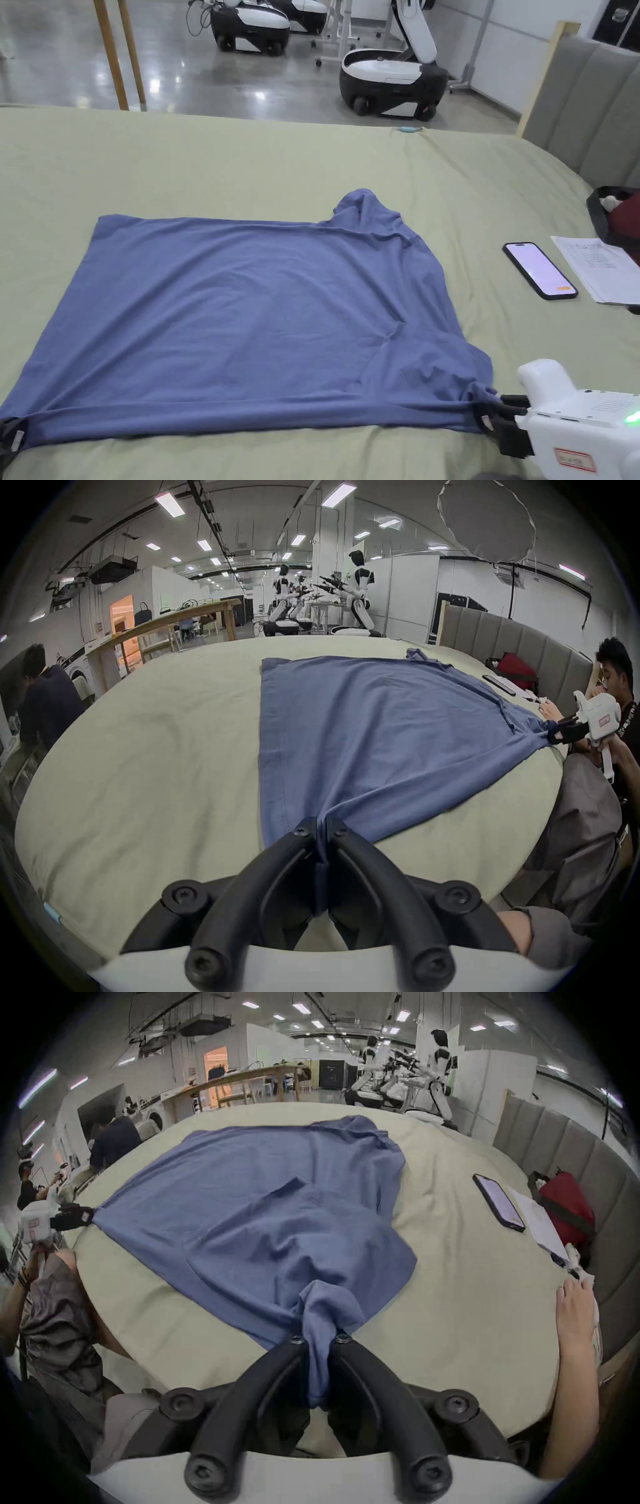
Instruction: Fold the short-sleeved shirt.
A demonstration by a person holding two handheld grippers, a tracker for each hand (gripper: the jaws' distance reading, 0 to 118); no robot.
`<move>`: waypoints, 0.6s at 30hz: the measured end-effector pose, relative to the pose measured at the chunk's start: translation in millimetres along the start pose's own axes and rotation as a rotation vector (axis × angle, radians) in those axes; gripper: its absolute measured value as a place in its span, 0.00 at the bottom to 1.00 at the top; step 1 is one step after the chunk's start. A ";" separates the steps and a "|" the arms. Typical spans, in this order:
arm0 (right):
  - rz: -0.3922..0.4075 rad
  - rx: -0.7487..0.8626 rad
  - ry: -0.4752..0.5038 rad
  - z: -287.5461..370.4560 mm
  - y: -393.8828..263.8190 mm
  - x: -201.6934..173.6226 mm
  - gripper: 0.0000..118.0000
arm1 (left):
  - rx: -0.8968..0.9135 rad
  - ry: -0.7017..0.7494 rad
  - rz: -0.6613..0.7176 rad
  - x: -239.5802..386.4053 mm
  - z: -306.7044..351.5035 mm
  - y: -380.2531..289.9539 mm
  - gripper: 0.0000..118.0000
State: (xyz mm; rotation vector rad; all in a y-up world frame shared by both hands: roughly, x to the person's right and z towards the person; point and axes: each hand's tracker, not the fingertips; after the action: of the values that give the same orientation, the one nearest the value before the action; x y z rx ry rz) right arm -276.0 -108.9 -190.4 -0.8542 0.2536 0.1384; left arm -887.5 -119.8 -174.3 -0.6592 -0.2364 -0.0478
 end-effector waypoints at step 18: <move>-0.032 0.108 -0.055 -94.3 190.6 30.0 0.07 | 0.037 -0.004 0.057 -62.2 -119.6 159.2 0.02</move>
State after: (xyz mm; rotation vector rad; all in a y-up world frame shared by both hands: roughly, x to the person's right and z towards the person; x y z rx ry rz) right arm -305.0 -56.0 -396.5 -0.7454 0.1941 0.1173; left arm -904.9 -69.1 -375.8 -0.6287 -0.2221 0.0124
